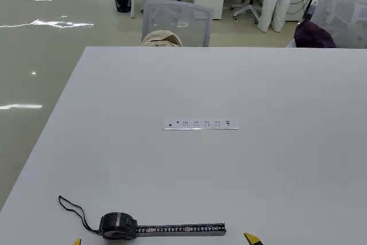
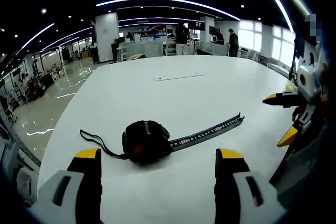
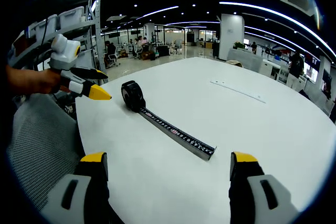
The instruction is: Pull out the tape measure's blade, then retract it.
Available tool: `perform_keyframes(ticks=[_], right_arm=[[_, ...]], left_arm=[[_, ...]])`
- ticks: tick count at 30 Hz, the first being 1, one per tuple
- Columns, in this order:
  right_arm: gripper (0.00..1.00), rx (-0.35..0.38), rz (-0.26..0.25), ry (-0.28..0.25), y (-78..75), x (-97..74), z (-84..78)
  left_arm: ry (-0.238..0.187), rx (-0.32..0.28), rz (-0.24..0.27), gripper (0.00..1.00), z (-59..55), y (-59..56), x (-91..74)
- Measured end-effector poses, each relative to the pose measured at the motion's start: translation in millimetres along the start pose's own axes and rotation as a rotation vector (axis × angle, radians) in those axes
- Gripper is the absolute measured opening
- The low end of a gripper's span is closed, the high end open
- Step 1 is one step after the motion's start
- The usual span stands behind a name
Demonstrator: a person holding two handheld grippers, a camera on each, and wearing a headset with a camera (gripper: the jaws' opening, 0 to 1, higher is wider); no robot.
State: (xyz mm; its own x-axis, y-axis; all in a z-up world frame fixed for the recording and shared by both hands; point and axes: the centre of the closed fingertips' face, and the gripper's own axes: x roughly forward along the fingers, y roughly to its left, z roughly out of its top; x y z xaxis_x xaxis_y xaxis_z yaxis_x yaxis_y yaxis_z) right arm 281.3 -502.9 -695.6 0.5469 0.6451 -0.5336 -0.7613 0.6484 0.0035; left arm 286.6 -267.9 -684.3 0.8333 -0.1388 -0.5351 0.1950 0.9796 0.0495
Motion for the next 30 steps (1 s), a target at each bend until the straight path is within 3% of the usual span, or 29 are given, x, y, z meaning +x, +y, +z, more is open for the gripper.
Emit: perform_keyframes(ticks=[14,30], right_arm=[[0.87,-0.032,0.026,-0.005,-8.5,4.0,-0.7],[0.75,-0.110,0.090,0.019,-34.4,13.8,-2.0]], left_arm=[[0.027,-0.050,0.048,0.85,-5.5,7.0,16.7],[0.045,-0.084,0.088,0.79,-9.4,14.7,38.0]])
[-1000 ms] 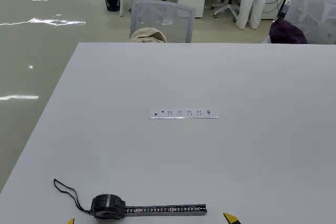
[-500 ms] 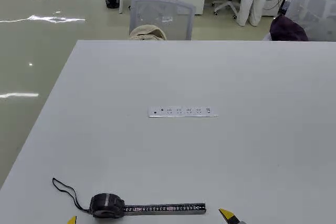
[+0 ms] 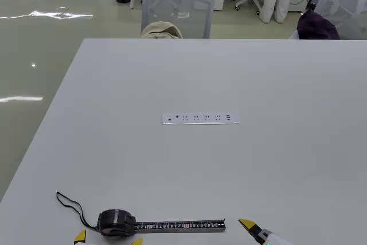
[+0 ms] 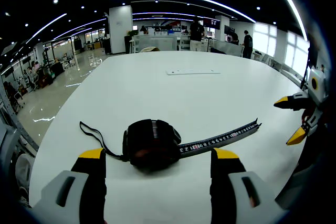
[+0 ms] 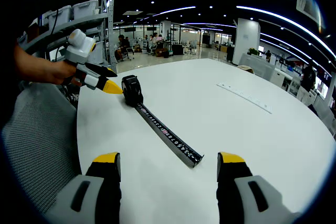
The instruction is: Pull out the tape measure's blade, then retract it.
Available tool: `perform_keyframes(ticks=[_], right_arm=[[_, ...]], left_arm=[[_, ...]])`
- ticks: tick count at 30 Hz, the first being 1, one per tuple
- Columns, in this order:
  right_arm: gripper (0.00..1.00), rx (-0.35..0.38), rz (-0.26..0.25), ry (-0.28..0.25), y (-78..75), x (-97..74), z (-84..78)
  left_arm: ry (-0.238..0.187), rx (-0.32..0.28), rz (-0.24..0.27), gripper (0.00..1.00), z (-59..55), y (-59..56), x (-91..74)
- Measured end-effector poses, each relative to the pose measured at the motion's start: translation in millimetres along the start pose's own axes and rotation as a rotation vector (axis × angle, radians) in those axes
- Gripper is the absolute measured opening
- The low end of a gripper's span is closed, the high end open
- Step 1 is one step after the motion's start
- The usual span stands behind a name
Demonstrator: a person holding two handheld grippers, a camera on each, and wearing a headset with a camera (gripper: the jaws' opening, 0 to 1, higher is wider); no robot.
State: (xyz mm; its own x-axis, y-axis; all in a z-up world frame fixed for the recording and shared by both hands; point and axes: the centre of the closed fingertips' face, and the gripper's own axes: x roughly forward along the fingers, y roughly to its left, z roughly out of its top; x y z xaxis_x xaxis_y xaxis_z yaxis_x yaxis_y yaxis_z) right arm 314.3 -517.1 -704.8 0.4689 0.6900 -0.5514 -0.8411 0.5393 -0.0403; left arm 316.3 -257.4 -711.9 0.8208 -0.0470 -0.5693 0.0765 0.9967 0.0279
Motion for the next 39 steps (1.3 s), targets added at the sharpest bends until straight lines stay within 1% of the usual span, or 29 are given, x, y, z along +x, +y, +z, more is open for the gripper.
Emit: perform_keyframes(ticks=[2,4,6,9,11,14,16,20,22,27,34,36,37,39], right_arm=[[0.71,-0.015,0.012,0.003,-2.8,1.7,-0.5],[0.71,-0.024,0.023,0.003,-4.4,3.1,-0.4],[0.69,-0.035,0.036,0.014,-6.4,4.9,-1.8],[0.68,-0.052,0.052,0.021,-8.6,6.6,-2.6],[0.66,-0.064,0.067,0.034,-10.8,9.0,-6.5],[0.63,-0.094,0.091,0.046,-11.1,10.1,-8.2],[0.62,-0.107,0.106,0.054,-13.3,13.2,-11.8],[0.58,-0.130,0.132,0.059,-17.2,16.5,-13.7],[0.57,-0.135,0.142,0.055,-19.9,18.0,-13.2],[0.55,-0.149,0.172,0.063,-26.7,24.0,-18.3],[0.49,-0.171,0.220,0.049,-37.2,31.9,-17.8],[0.48,-0.179,0.228,0.060,-40.6,36.3,-21.2],[0.48,-0.194,0.238,0.061,-41.0,37.3,-21.5],[0.47,-0.195,0.246,0.063,-42.6,39.4,-22.5]], left_arm=[[0.004,-0.003,0.004,0.79,-0.8,1.5,2.4],[0.005,-0.009,0.014,0.78,-1.0,3.6,4.6],[0.021,-0.025,0.011,0.76,-3.3,4.0,7.9],[0.019,-0.034,0.017,0.76,-3.4,6.0,10.9],[0.025,-0.050,0.013,0.76,-4.9,6.7,13.5],[0.035,-0.061,0.008,0.76,-6.2,6.3,16.5],[0.034,-0.063,0.008,0.76,-5.7,6.3,17.6],[0.038,-0.065,0.009,0.76,-5.2,7.6,21.6],[0.040,-0.068,0.010,0.76,-4.8,8.4,23.4],[0.046,-0.066,0.010,0.76,-4.4,9.4,27.7],[0.051,-0.070,0.005,0.75,-3.6,10.5,35.1],[0.054,-0.069,0.007,0.75,-3.4,11.3,36.5],[0.055,-0.071,0.009,0.75,-3.1,11.8,37.2],[0.054,-0.069,0.012,0.75,-2.6,12.8,38.1]])
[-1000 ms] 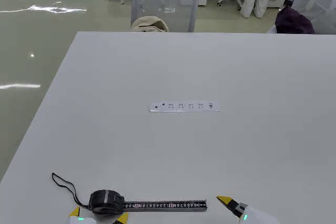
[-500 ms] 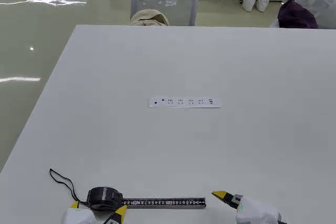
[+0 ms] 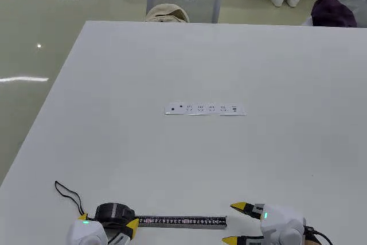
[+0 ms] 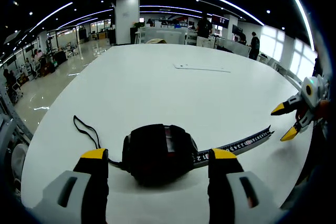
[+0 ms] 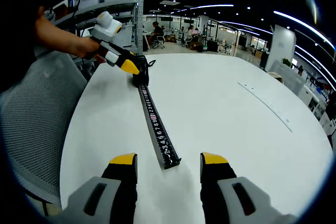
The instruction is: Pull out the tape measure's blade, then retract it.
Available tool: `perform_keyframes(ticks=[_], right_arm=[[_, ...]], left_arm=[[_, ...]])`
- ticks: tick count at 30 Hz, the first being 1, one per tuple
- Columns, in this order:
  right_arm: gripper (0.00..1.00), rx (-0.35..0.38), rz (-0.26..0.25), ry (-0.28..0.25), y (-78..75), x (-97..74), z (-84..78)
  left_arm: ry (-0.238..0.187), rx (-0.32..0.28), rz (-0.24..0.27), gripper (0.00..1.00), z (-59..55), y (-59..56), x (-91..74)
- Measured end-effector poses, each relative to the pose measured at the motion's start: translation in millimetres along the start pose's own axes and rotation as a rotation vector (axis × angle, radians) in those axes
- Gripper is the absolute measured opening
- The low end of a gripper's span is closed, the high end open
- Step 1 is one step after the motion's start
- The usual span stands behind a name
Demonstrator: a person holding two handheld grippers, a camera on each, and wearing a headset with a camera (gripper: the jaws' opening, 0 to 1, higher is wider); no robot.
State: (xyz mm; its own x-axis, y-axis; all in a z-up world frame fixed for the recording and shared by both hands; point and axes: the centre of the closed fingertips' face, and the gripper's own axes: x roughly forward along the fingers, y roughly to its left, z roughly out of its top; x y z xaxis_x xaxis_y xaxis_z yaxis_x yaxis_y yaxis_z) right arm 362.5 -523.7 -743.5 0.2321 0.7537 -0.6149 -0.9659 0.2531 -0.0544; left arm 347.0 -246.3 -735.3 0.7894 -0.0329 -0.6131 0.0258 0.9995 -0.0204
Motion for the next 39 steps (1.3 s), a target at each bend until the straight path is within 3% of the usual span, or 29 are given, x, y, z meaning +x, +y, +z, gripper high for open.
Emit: perform_keyframes(ticks=[24,29,39], right_arm=[[0.27,-0.088,0.182,0.078,-3.2,22.1,-27.8],[0.24,-0.088,0.200,0.062,-3.7,24.2,-24.2],[0.20,-0.008,0.216,0.021,-7.7,24.1,-22.9]], left_arm=[[0.022,-0.004,0.005,0.72,1.1,1.6,18.2],[0.023,-0.002,0.004,0.71,0.5,1.6,20.7],[0.030,-0.003,0.006,0.71,-2.6,-0.6,23.3]])
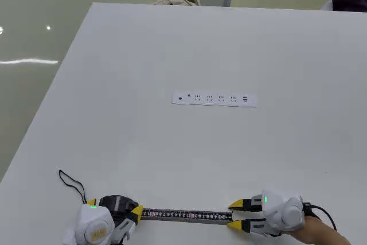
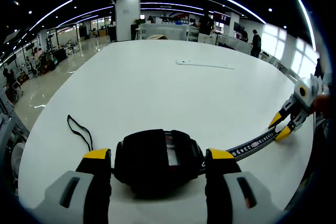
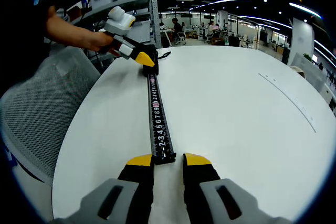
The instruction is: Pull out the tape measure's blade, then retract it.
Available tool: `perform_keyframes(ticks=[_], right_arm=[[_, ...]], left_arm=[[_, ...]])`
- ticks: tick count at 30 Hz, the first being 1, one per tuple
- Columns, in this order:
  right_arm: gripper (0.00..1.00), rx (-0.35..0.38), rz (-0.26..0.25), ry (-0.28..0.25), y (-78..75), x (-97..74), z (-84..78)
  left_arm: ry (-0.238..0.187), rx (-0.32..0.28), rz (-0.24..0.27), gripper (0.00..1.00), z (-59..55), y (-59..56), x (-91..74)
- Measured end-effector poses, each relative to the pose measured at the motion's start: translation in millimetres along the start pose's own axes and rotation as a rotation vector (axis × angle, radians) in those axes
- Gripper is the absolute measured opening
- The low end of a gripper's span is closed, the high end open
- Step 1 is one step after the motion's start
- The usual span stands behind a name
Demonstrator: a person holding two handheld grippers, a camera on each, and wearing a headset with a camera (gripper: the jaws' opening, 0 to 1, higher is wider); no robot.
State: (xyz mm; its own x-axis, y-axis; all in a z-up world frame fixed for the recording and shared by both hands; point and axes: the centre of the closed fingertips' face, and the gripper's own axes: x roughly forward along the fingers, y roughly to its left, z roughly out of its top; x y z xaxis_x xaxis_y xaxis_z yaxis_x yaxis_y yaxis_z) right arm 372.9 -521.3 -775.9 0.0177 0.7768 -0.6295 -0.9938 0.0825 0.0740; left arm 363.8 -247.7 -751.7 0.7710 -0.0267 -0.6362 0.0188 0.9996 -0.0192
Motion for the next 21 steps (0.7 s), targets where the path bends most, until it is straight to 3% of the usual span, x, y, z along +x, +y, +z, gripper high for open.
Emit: perform_keyframes(ticks=[8,21], right_arm=[[0.14,0.002,0.006,-0.023,3.3,-1.2,-1.9],[0.13,-0.038,-0.006,0.002,4.3,0.4,0.6]], left_arm=[[0.008,-0.010,-0.003,0.70,-3.6,-1.5,-0.1],[0.008,-0.037,0.003,0.69,-7.5,-0.9,1.8]])
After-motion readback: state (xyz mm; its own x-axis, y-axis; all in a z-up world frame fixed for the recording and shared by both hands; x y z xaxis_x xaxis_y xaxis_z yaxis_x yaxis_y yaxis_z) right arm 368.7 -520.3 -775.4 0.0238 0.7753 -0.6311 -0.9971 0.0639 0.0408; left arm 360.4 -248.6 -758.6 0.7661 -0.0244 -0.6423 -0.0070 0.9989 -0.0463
